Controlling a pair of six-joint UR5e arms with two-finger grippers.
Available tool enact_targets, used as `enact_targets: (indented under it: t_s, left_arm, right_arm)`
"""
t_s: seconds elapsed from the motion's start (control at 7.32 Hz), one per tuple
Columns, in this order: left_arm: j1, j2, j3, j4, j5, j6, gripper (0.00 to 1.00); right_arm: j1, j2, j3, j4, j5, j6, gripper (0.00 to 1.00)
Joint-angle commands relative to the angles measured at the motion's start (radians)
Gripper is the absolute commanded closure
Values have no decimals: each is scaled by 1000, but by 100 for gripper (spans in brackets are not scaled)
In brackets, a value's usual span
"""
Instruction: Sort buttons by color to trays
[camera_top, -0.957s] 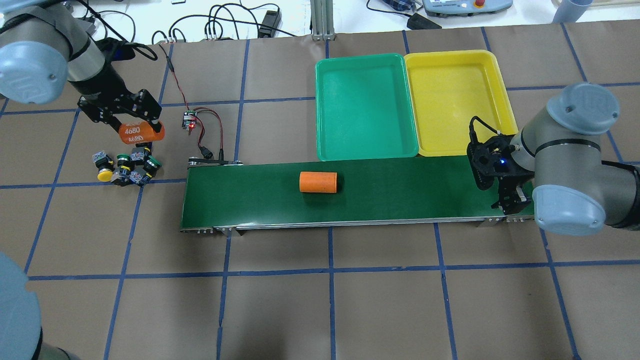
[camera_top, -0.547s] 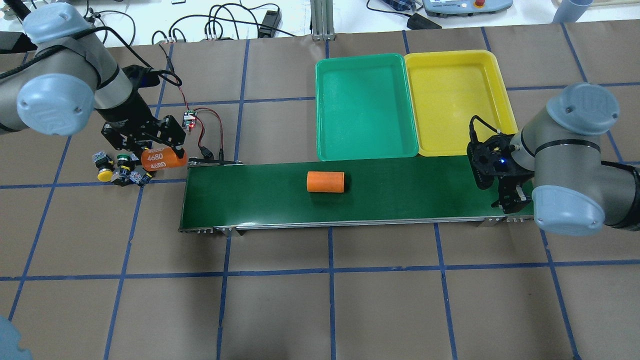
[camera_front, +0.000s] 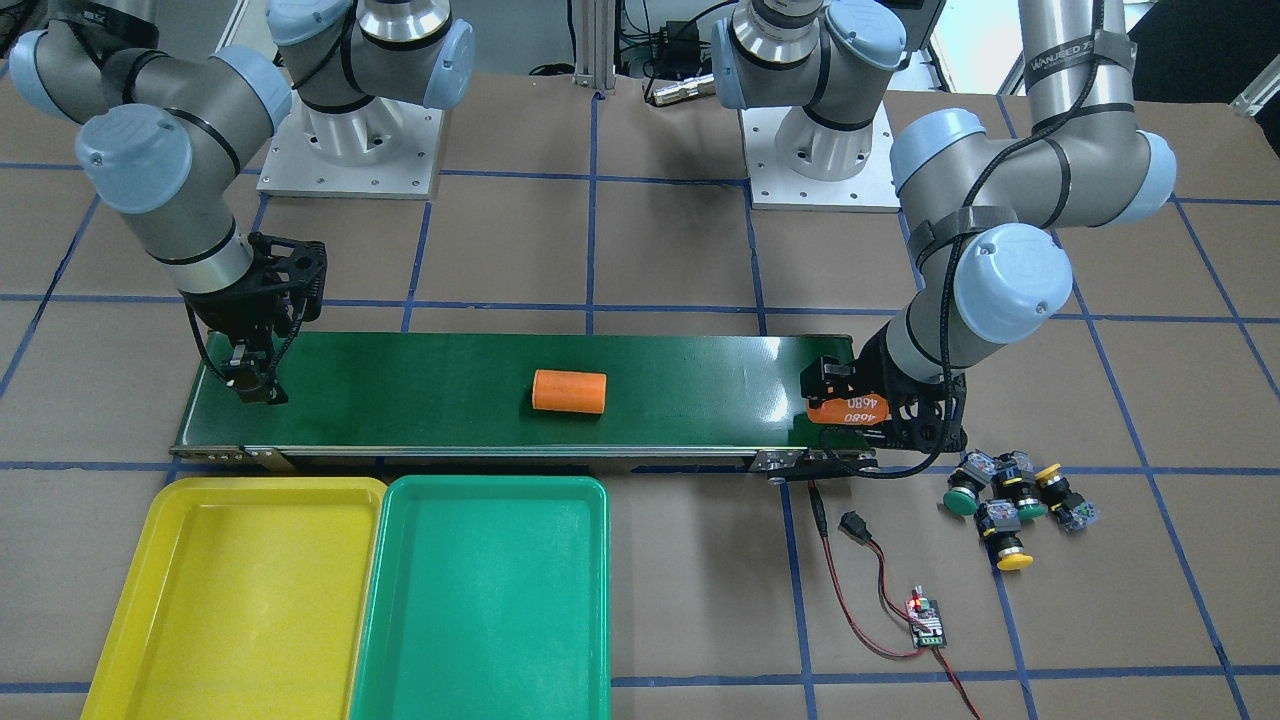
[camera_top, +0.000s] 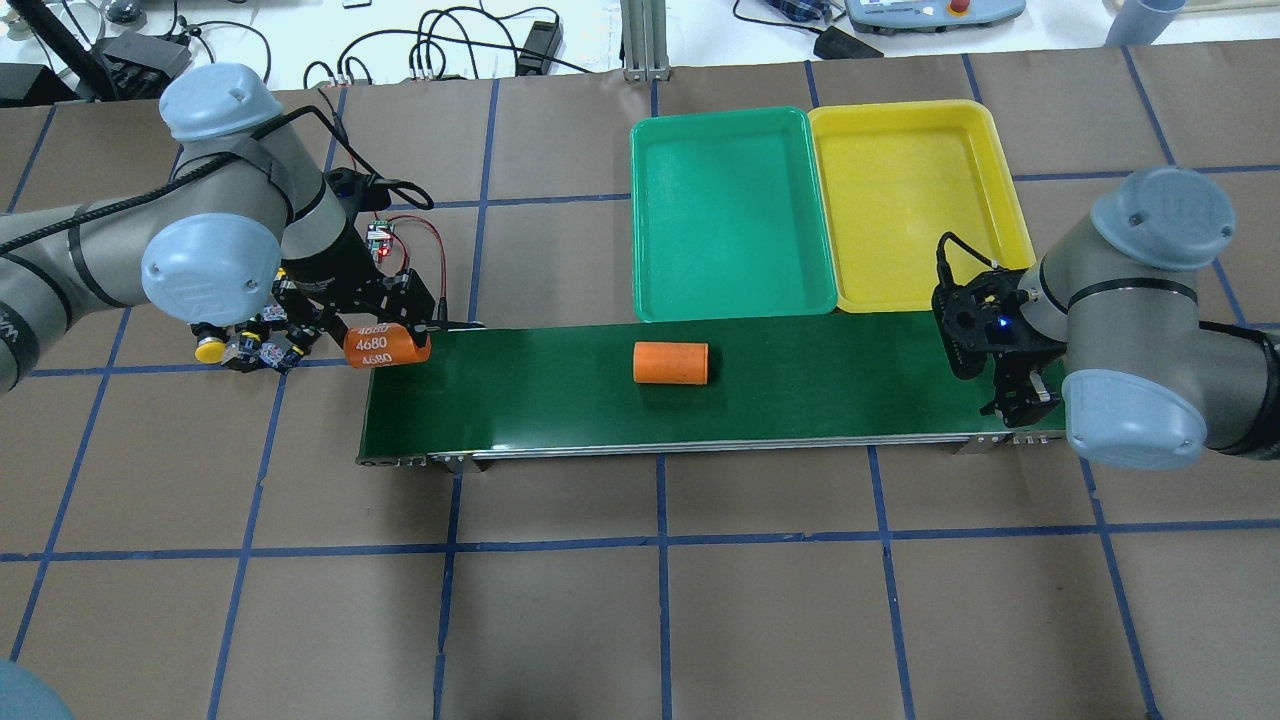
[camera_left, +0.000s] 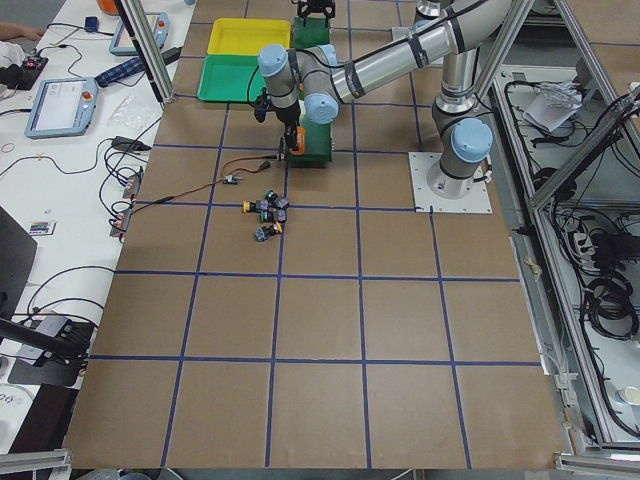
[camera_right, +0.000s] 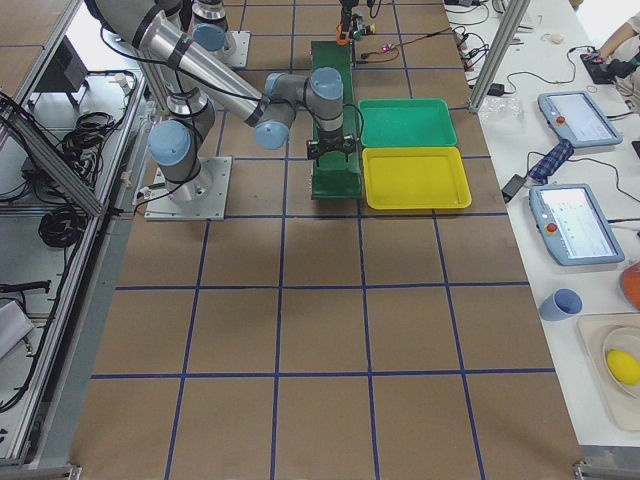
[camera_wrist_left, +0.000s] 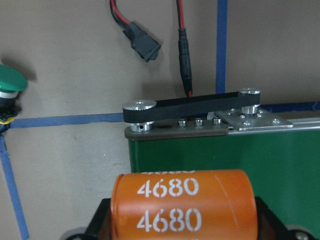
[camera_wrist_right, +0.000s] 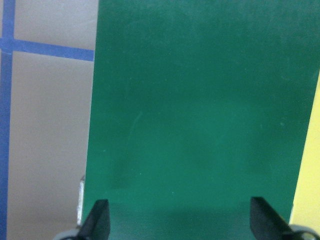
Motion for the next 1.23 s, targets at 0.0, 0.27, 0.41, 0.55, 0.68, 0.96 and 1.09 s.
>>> enact_targets:
  t_s: [0.0,0.27,0.41,0.55,0.68,0.96,1.09]
  left_arm:
    - [-3,25,-16,0,-7,-1,33]
    - [-4,13,-21,-2,-9,-6,0]
    - [-6,23,-27,-6,-7,-6,0]
    - [-6,29,-23,-13,-7,-6,0]
    - [-7,34,-23,-16,-9,-6,0]
    - [-6,65,11,-29,-4,-6,0]
    - [17,74,96,-92,0,-4,0]
  right_arm:
    - [0,11,-3,-1,-5,3,0]
    - [0,10,-8,-1,-5,1,0]
    - [0,11,-8,-1,-2,3,0]
    - [0,16,-8,-1,-3,4,0]
    - [0,25,-9,-1,-3,4,0]
    - [0,25,-8,0,-3,11,0]
    - [2,20,-11,0,-3,12,0]
